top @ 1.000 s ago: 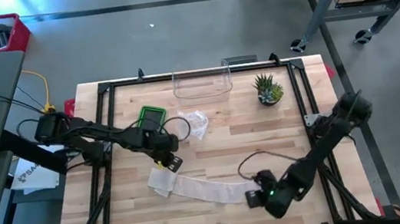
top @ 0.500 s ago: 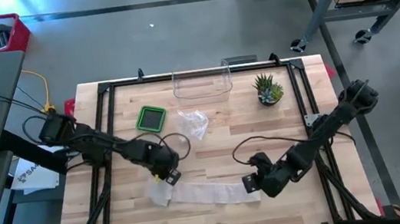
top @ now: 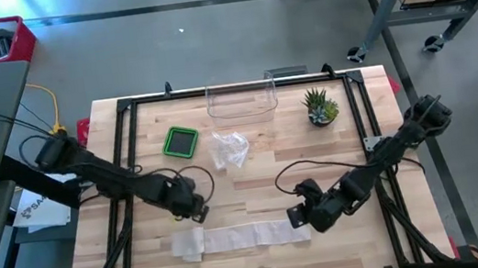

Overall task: Roll bandage
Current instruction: Roll the bandage

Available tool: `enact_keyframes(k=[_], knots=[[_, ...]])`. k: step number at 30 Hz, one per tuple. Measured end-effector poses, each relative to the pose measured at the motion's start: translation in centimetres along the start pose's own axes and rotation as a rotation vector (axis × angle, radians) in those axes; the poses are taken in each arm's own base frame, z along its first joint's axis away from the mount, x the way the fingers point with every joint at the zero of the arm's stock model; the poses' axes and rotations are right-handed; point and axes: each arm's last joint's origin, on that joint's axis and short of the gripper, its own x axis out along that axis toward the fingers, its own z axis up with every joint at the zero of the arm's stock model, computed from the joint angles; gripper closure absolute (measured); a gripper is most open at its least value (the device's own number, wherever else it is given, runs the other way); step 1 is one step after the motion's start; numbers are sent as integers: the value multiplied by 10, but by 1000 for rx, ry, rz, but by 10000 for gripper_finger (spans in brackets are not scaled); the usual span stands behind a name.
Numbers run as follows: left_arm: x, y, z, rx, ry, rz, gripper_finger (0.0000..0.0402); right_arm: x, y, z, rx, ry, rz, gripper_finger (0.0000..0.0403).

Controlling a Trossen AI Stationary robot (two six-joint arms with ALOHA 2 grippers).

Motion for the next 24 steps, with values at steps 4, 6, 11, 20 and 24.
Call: enact_keyframes(k=[4, 6, 11, 20, 24], knots=[[-26, 11, 0, -34, -68, -29, 401, 2, 1, 5, -26, 5, -2, 403], [-37, 15, -9, -25, -74, -51, 401, 2, 4, 5, -48, 22, 18, 403], [-44, 17, -50, -43, -60, -102, 401, 1, 11, 3, -63, 40, 87, 403], [-56, -7, -112, -123, -30, -153, 401, 1, 16, 2, -74, 41, 145, 402], [-55, -27, -120, -184, -33, -79, 401, 2, 16, 6, -70, 32, 133, 379]])
